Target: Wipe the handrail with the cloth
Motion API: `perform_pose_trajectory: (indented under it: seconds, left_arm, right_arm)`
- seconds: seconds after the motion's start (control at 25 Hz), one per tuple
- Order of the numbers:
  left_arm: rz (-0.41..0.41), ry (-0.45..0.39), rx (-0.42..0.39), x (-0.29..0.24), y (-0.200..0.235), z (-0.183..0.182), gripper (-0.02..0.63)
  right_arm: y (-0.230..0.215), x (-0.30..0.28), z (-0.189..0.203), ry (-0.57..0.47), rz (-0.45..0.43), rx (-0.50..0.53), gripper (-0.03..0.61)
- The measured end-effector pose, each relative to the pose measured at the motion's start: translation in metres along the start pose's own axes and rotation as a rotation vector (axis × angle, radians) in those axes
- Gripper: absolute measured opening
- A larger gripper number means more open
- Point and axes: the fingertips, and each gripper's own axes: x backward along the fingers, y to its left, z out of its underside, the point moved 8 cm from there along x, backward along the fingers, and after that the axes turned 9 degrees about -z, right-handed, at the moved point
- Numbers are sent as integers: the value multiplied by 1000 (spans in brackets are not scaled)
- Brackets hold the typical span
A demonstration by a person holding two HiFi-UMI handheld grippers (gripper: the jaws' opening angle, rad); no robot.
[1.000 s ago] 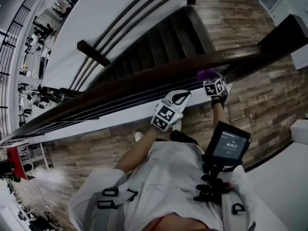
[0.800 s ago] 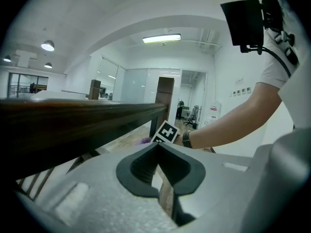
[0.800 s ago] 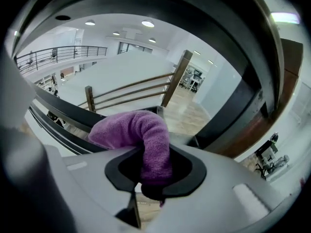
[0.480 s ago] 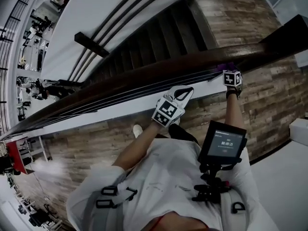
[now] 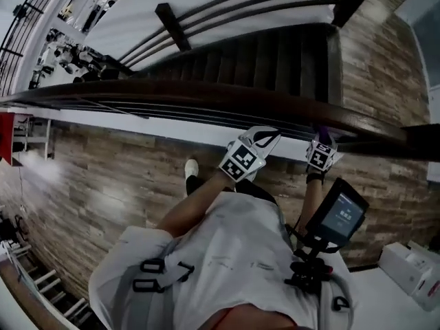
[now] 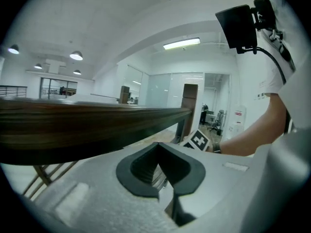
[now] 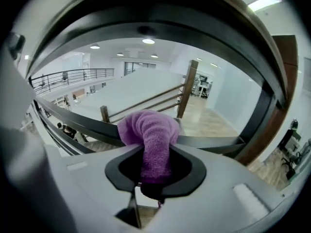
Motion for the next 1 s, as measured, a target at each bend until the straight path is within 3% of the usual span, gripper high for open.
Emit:
perform_pose_trajectory:
  seconds: [0.12,0.52,0.8,1.0]
  left_arm:
    - [-121,-11,35,33,37,12,0]
    - [-561,-37,221,202,153,55,-1]
    - [-795,-70,311,314,215,92,0]
    - [-933,-81,389,386,252,125,0]
  right_arm:
    - [83,-9,-10,-22,-129,80,84]
    - [374,-34,-48,-51,-667,513,84]
    - [528,-37,-65,-57,-870,628,87]
    - [632,-46,-63,-36,-970,729,90]
